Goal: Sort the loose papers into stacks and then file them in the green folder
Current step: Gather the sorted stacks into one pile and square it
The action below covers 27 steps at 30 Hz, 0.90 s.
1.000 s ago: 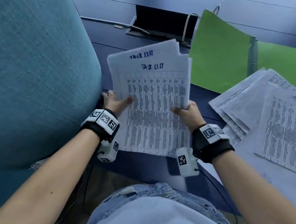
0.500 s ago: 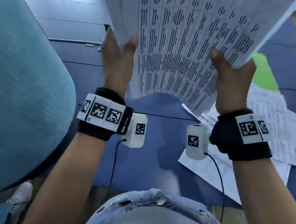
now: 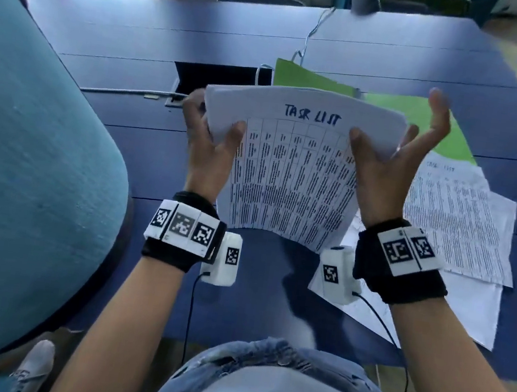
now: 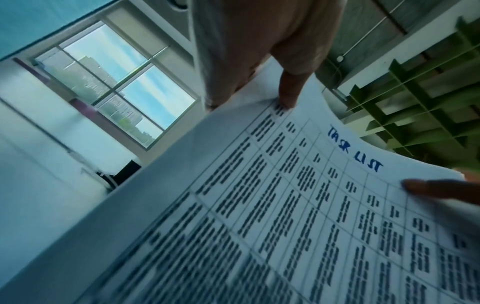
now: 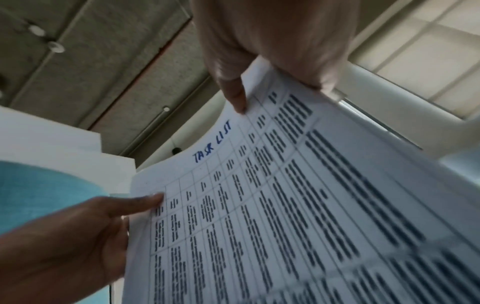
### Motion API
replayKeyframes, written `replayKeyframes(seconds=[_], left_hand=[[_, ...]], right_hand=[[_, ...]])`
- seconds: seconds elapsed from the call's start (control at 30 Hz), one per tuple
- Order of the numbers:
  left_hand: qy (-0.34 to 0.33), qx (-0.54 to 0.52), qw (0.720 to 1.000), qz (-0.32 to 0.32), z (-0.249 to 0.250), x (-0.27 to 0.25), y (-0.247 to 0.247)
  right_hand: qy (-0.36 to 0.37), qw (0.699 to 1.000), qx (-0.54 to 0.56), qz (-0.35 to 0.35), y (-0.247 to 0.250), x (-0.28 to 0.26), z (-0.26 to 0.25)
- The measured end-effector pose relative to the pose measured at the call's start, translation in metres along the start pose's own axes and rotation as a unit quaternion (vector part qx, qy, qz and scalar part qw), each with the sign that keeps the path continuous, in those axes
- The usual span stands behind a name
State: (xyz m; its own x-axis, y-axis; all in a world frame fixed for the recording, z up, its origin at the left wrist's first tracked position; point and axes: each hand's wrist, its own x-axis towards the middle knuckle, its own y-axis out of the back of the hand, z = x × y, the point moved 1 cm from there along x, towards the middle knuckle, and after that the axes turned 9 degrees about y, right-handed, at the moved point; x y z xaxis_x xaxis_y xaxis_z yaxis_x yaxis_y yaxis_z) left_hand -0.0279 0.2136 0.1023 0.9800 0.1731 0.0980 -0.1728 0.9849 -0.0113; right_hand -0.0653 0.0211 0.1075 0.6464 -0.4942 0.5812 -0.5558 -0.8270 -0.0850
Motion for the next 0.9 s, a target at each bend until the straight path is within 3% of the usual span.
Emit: replayKeyframes(seconds=[0.1,0.2,0.3,0.37,0.47,0.57,0.67,0.8,0.9], left_hand=[[-0.126,0.083,0.989,-0.012,0.009,0.006,0.004],[-0.202,0.223,0.953,-0.027,0.008,0.013,0.009],[-0.187,0.222,0.957,-0.020,0.007,0.016,0.015],[-0.153,0.176,0.972,-0.027,0.005,0.016,0.016],[-0.014,0.033,0.997,-0.063,-0.005,0.014,0.011],[0.050,0.024,0.997,-0.057,-0.009,0.008,0.001],[0.001,-0.003,1.000,-0.022,0.014,0.005,-0.007],[-0.091,-0.064,0.993,-0.043,0.053,0.004,-0.011],[-0.104,-0.072,0.991,-0.048,0.049,0.005,-0.008]], right_hand=[[0.110,0.984,-0.135,-0.046,-0.005,0.006,-0.006],[0.102,0.973,-0.190,-0.082,-0.004,0.010,-0.002],[0.069,0.986,-0.139,-0.067,0.002,0.013,0.003],[0.000,0.997,-0.038,-0.072,0.007,0.011,0.005],[-0.160,0.975,0.035,-0.149,0.010,-0.004,0.017],[-0.184,0.971,0.001,-0.151,0.010,-0.019,0.025],[-0.158,0.983,0.027,-0.087,0.009,-0.002,0.011],[-0.069,0.994,0.071,-0.036,0.009,0.030,-0.016],[-0.074,0.990,0.119,0.007,0.016,0.031,-0.014]])
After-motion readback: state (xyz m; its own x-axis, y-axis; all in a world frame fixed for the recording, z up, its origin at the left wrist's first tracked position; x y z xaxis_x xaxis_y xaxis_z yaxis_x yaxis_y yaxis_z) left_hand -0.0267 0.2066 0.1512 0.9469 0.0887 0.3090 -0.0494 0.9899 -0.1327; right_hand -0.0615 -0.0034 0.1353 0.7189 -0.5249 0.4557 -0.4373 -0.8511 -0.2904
